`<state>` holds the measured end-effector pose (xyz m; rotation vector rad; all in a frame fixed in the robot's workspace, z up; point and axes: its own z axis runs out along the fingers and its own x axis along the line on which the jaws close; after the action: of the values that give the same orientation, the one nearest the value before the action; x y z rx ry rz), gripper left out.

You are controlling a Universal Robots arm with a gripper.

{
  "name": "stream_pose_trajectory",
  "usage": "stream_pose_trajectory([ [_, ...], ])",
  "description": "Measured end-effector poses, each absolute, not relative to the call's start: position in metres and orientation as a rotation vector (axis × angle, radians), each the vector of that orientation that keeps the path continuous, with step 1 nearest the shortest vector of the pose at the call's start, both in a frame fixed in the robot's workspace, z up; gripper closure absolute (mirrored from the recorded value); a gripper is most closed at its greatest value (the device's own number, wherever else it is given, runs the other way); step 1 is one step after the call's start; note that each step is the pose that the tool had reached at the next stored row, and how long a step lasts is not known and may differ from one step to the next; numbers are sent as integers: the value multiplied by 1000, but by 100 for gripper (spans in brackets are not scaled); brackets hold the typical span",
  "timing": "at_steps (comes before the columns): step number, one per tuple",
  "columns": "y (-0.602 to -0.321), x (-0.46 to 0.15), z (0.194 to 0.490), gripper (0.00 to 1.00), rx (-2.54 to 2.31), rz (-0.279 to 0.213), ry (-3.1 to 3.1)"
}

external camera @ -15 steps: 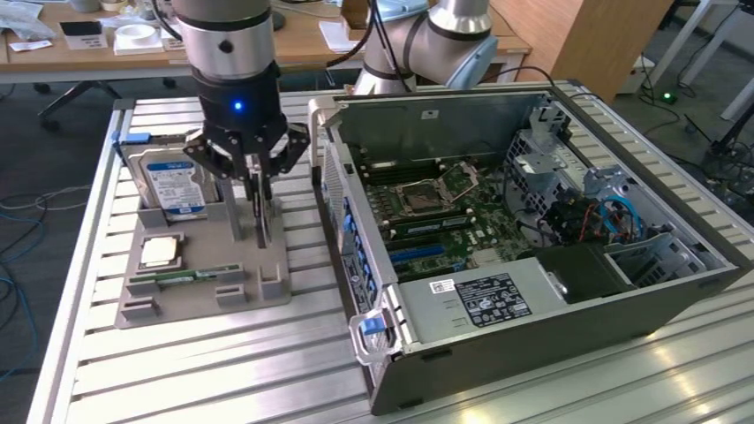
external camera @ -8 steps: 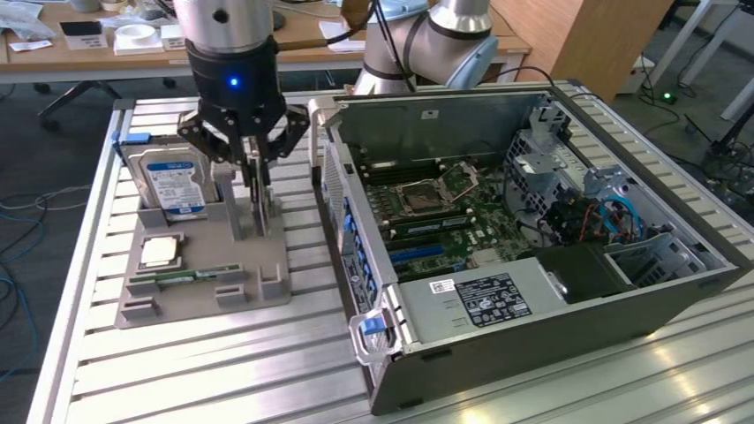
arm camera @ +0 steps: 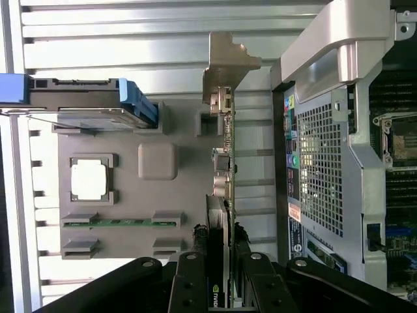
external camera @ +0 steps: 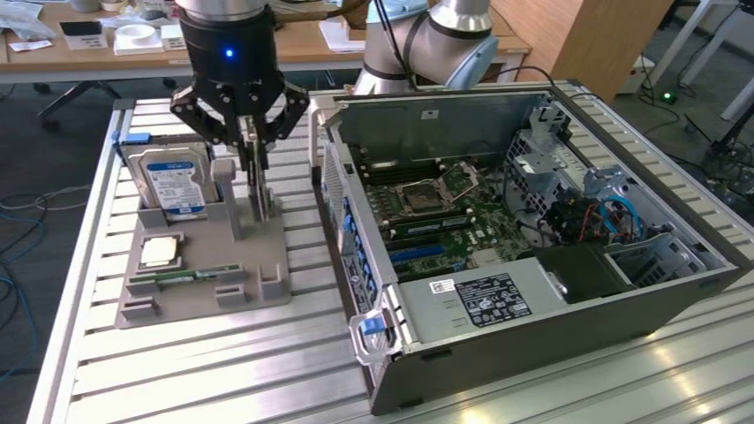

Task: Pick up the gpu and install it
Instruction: 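Pick up the gpu and move the gpu toward the slot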

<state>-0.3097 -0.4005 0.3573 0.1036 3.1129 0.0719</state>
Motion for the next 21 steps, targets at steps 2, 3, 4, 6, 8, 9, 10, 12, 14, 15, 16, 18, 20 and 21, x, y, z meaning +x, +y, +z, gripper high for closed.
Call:
stream_pose_trajectory([
  [2,-400,-310,361,74,104,72,3113],
  [3,-400,-310,362,74,104,72,3113],
  [4,-400,-310,363,74,104,72,3113],
  [6,-400,-310,365,74,104,72,3113],
  [8,-400,-310,367,74,104,72,3113],
  [9,-400,-310,368,74,104,72,3113],
  [10,-400,-310,370,74,104,72,3113],
  [12,-400,-310,375,74,104,72,3113],
  [14,-400,-310,380,74,104,72,3113],
  [15,-400,-310,382,74,104,72,3113],
  [16,-400,-310,385,74,104,72,3113],
  [18,-400,-310,389,74,104,72,3113],
  [20,-400,-310,394,74,104,72,3113],
  [21,-400,-310,396,74,104,72,3113],
])
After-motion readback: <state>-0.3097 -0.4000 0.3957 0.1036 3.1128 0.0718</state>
